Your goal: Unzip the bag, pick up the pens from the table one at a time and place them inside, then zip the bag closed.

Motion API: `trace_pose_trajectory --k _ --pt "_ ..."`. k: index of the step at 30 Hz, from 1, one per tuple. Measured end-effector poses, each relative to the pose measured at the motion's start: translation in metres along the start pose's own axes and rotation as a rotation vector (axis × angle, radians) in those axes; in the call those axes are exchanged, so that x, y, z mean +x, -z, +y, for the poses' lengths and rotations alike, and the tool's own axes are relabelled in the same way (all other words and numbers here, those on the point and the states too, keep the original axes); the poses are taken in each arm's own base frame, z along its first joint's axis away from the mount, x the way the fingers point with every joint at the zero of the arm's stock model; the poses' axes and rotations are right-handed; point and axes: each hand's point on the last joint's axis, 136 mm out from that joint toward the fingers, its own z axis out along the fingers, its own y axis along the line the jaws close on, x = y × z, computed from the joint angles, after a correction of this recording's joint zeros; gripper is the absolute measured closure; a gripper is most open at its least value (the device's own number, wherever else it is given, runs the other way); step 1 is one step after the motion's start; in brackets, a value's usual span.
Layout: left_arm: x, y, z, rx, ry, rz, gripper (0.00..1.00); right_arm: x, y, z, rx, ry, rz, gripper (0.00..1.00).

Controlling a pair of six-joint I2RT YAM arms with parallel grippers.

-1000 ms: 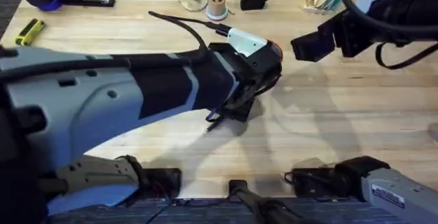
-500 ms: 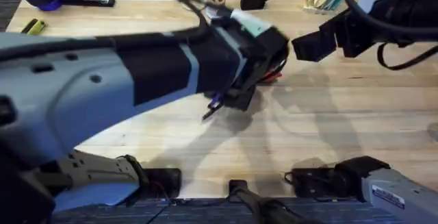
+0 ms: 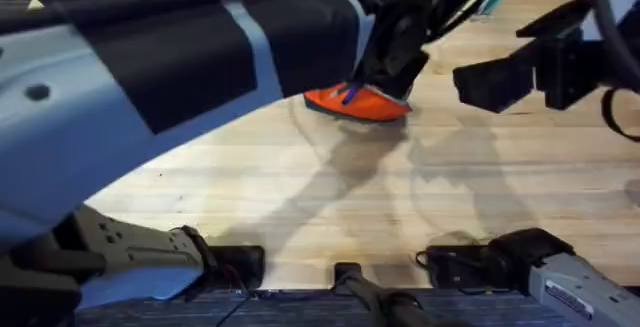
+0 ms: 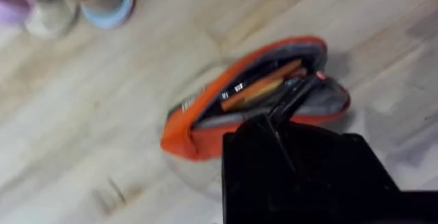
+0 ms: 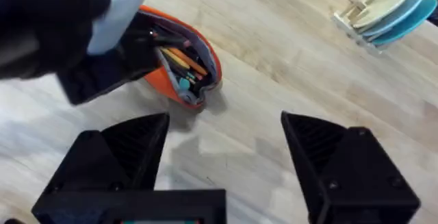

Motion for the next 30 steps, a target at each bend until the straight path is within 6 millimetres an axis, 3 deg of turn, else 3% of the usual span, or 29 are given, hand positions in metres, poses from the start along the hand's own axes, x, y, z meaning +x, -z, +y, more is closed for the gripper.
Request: trace_pose_trajectory --k 4,7,14,20,26,30 --pt "-0.044 -0.002 0.002 0.108 -0.196 -0.162 0.957 0.001 0.015 -0.002 0.032 -0.038 -0.031 0.003" --pt "-0.051 -0.003 0.003 0.202 -0.278 -0.200 0.957 0.000 0.019 -0.002 0.036 -0.043 -0.044 0.004" --pt "-0.045 -0.007 -0.009 0.448 -0.451 -0.242 0.957 0.000 0.020 -0.002 0.037 -0.048 -0.047 0.004" --pt "-0.022 -0.023 -0.029 0.593 -0.492 -0.186 0.957 0.000 0.020 -0.003 0.040 -0.048 -0.047 0.003" --pt "-0.019 -0.020 -0.034 0.629 -0.503 -0.188 0.957 0.000 0.020 -0.003 0.044 -0.059 -0.047 0.004" --pt "-0.014 -0.039 -0.023 0.553 -0.510 -0.143 0.957 -0.001 0.020 -0.004 0.045 -0.070 -0.053 0.004"
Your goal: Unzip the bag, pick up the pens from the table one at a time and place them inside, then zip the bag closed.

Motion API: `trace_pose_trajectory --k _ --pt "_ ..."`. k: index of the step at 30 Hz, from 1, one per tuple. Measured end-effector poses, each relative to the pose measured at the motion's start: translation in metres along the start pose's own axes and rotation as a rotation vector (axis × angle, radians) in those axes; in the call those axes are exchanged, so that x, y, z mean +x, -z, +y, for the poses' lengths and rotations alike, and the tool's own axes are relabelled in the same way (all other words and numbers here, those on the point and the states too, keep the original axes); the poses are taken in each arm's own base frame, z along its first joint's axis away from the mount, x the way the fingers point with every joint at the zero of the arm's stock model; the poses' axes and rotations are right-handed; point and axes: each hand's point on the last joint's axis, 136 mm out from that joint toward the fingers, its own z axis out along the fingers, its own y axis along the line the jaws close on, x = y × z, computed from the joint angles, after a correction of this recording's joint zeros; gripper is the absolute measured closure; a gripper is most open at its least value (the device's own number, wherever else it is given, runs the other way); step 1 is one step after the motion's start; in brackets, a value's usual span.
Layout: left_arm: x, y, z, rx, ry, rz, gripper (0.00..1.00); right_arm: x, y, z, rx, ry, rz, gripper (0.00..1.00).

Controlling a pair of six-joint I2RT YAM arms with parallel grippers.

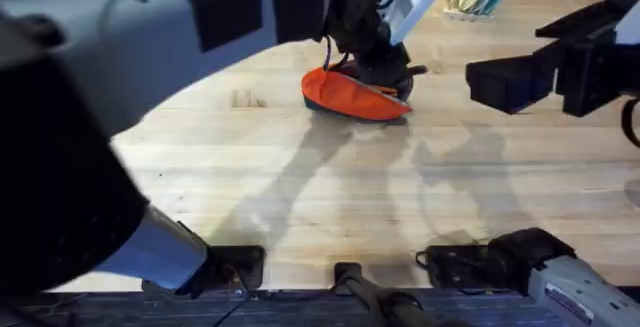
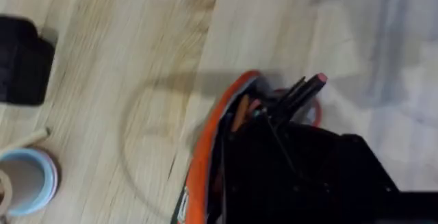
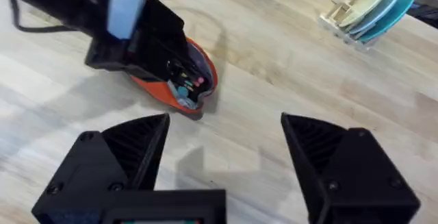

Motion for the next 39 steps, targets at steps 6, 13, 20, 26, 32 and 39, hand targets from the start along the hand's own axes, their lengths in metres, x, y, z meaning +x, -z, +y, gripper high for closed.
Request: trace_pose_trajectory --k 6,13,20,26,32,39 --pt "0.040 -0.021 0.031 -0.118 0.038 0.153 0.957 0.000 0.000 0.000 0.000 0.000 -0.001 0.003" --pt "0.056 -0.014 0.054 -0.208 0.057 0.207 0.913 0.000 0.000 0.000 0.000 0.000 -0.001 0.004" --pt "0.061 -0.013 0.054 -0.216 0.055 0.233 0.028 0.000 0.000 0.000 0.001 0.000 -0.001 0.004" --pt "0.058 -0.006 0.053 -0.222 0.071 0.225 0.008 0.000 0.000 0.000 0.000 0.000 -0.001 0.003" --pt "0.050 0.023 0.056 -0.251 0.100 0.194 0.007 0.000 -0.002 0.000 -0.004 0.000 0.004 0.003" --pt "0.059 0.085 0.097 -0.301 0.227 0.074 0.008 0.000 -0.033 0.014 -0.107 -0.056 0.074 0.003"
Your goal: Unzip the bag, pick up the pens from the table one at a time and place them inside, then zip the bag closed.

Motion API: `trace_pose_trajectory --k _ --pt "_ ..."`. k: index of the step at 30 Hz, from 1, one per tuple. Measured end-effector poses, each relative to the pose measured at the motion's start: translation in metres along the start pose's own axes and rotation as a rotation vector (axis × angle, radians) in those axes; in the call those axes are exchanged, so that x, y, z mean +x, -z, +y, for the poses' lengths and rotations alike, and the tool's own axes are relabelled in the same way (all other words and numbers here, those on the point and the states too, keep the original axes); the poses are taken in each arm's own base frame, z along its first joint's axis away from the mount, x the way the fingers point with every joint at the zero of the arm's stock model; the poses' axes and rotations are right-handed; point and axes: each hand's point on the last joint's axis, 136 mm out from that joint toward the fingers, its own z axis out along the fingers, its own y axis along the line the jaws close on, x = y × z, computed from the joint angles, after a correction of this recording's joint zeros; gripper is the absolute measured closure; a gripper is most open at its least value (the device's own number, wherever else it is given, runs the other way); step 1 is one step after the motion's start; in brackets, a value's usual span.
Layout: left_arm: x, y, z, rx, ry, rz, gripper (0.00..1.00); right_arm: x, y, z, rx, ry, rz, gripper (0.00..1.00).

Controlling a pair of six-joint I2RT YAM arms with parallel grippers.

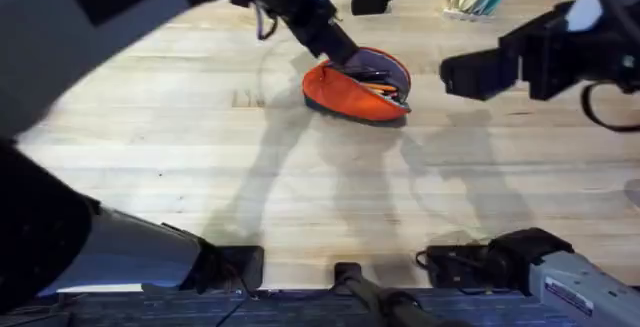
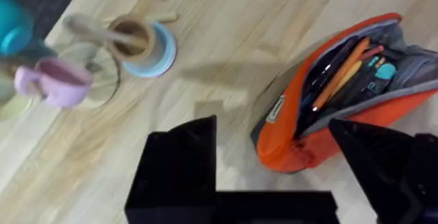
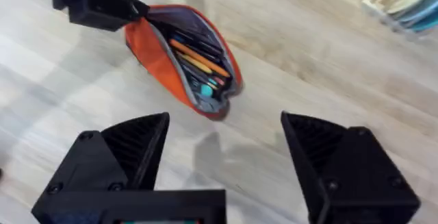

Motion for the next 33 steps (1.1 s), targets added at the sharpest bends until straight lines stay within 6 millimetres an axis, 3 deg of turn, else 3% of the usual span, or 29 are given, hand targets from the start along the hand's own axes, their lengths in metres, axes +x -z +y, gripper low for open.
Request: trace_pose_trajectory --k 4,13,21,25,28,33 --pt "0.016 0.009 0.014 0.039 0.045 0.001 0.008 -0.011 -0.012 0.007 -0.041 -0.044 -0.016 0.003" --pt "0.058 0.028 0.022 0.149 -0.008 0.045 0.008 -0.034 -0.030 0.045 -0.154 -0.096 -0.057 0.003" --pt "0.077 0.041 0.057 0.092 -0.052 0.030 0.008 -0.036 -0.052 0.081 -0.242 -0.134 -0.009 0.004" --pt "0.081 0.042 0.058 0.095 -0.062 0.036 0.008 -0.037 -0.061 0.103 -0.287 -0.110 0.006 0.004" --pt "0.086 0.044 0.049 0.138 -0.206 0.034 0.007 -0.037 -0.069 0.125 -0.333 -0.083 0.018 0.004" --pt "0.089 0.052 0.041 0.214 -0.301 -0.037 0.007 -0.038 -0.068 0.126 -0.335 -0.105 0.018 0.005"
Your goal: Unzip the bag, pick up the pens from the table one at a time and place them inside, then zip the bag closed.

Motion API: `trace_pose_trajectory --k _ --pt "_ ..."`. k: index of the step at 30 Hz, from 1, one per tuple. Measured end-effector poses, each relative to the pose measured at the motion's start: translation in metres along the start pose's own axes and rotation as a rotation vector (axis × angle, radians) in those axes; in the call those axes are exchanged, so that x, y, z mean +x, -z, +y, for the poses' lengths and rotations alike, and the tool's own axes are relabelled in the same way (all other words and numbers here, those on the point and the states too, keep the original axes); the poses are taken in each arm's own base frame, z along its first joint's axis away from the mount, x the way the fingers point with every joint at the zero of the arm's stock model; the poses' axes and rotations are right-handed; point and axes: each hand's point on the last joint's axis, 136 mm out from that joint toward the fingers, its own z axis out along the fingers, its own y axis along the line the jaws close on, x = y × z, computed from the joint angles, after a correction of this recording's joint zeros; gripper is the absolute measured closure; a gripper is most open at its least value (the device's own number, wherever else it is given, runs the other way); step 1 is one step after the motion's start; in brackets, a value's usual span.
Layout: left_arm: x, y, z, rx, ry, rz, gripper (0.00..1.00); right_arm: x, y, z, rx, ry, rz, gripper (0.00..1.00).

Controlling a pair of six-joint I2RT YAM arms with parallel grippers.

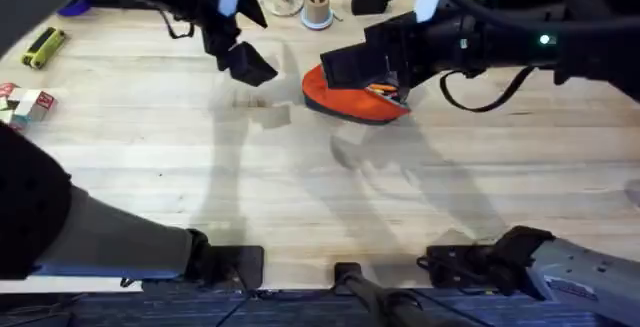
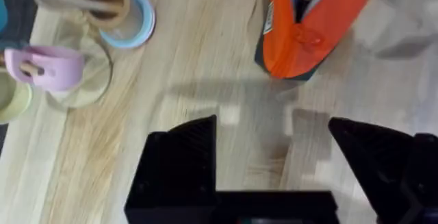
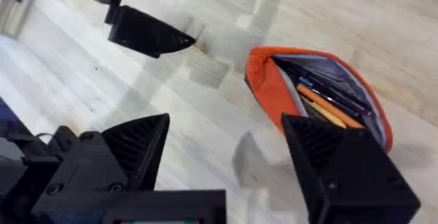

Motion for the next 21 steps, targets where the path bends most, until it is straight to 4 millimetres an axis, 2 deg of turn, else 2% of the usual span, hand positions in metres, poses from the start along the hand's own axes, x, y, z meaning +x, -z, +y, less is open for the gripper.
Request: trace_pose_trajectory --k 4,9,15,21 --pt "0.003 0.021 -0.006 0.039 -0.021 -0.141 0.007 0.003 -0.008 -0.002 0.005 -0.120 0.019 0.004" --pt "0.005 0.032 -0.012 0.062 -0.013 -0.215 0.008 0.004 -0.021 -0.005 0.012 -0.220 0.038 0.004" --pt "0.007 0.025 -0.015 0.101 -0.011 -0.246 0.008 0.005 -0.036 -0.009 0.019 -0.266 0.056 0.004" --pt "0.018 0.009 -0.014 0.149 0.026 -0.253 0.006 0.011 -0.056 -0.015 0.032 -0.301 0.092 0.004"
